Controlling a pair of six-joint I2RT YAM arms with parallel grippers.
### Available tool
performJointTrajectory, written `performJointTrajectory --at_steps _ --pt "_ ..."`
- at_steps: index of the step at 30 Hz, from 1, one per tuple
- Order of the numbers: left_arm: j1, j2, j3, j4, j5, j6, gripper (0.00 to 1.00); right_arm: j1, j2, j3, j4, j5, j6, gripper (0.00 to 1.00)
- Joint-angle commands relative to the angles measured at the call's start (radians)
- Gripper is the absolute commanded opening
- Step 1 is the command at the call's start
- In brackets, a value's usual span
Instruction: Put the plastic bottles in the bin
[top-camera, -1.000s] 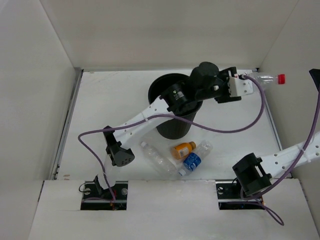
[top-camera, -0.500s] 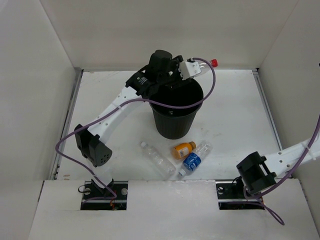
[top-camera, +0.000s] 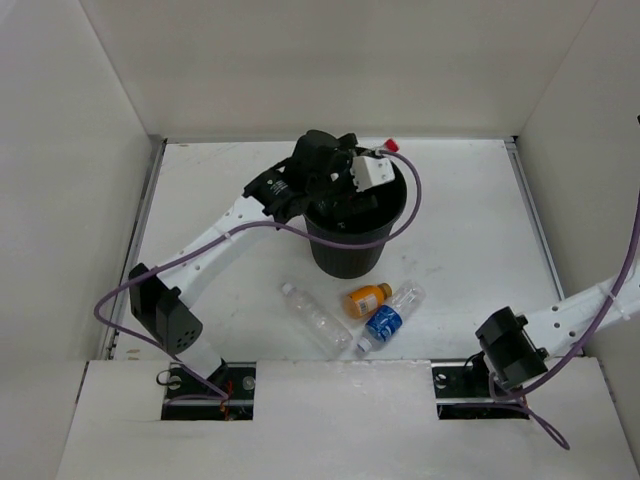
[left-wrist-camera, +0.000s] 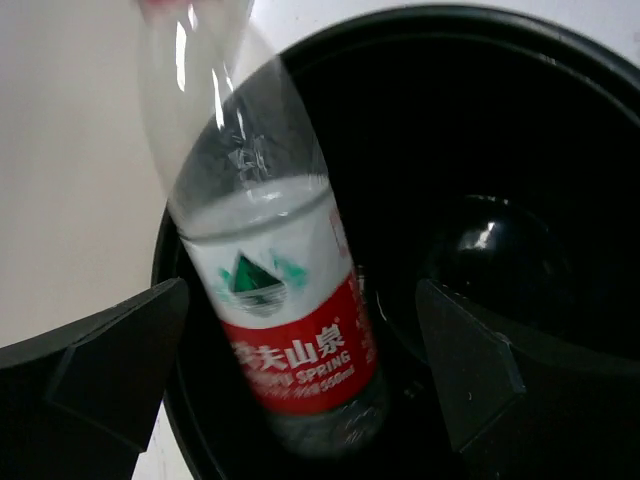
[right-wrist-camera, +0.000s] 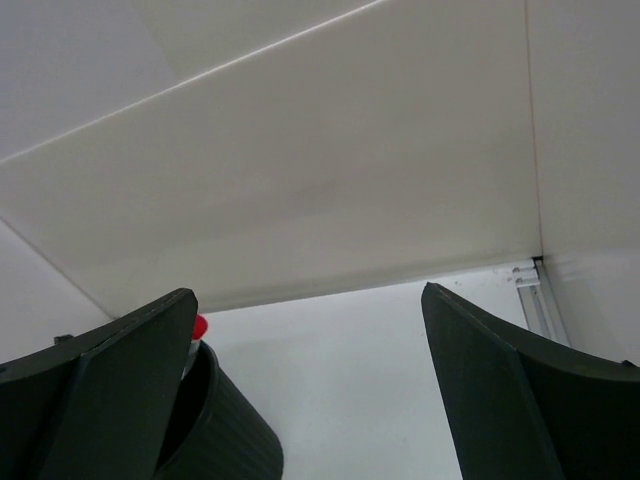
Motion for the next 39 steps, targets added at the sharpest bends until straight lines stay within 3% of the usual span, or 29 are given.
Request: performJointTrajectory --at_steps 1,4,7,9,12,15,18,22,25,28,30,33,35,37,39 --pt "0.015 -0.103 -0.036 0.038 0.000 -0.003 1.00 0.027 0.013 0.056 -0.086 -0.002 -0.160 1.00" --pt "0.067 -0.127 -0.001 0.041 -0.015 0.001 1.00 0.088 -0.019 0.064 -0.222 -0.010 -0.385 1.00" --pt "0.166 -0.140 0.097 0.048 -0.023 0.005 1.00 0.168 -0.055 0.077 -0.495 0.083 -0.710 1.00" --pt "0.251 -0.140 0.180 0.067 -0.040 0.000 1.00 0.264 -0.070 0.102 -0.763 0.245 -0.997 1.00" --pt "0.399 -0.144 0.272 0.117 -0.104 -0.008 1.00 0.602 -0.105 0.053 -1.049 0.656 -1.379 1.00" --pt "0.533 -0.173 0.269 0.183 -0.266 -0.020 1.00 0.914 -0.237 -0.163 -0.995 0.920 -1.452 1.00" --pt "0.647 -0.250 0.155 0.211 -0.389 -0.035 1.00 1.178 -0.322 -0.278 -1.034 1.037 -1.553 1.00" --pt "0.757 -0.382 -0.022 0.211 -0.408 -0.060 1.00 1.522 -0.380 -0.355 -1.236 1.163 -1.604 1.00" --pt "0.803 -0.445 -0.087 0.197 -0.405 -0.068 1.00 1.743 -0.440 -0.416 -1.362 1.180 -1.529 1.00" --pt "0.845 -0.505 -0.134 0.174 -0.394 -0.078 1.00 1.773 -0.493 -0.519 -1.381 1.134 -1.491 1.00" --pt "0.866 -0.541 -0.165 0.162 -0.376 -0.094 1.00 1.797 -0.533 -0.573 -1.282 1.159 -1.492 1.00" --pt "0.900 -0.578 -0.202 0.145 -0.353 -0.120 1.00 1.822 -0.451 -0.556 -1.280 1.043 -1.475 1.00" --pt "0.909 -0.584 -0.203 0.133 -0.342 -0.124 1.00 1.855 -0.414 -0.585 -1.292 0.946 -1.494 0.89" --pt "0.914 -0.586 -0.191 0.122 -0.334 -0.121 1.00 1.927 -0.373 -0.634 -1.262 0.944 -1.500 0.36" --pt "0.920 -0.588 -0.176 0.117 -0.328 -0.118 1.00 1.995 -0.336 -0.660 -1.205 0.992 -1.498 0.06"
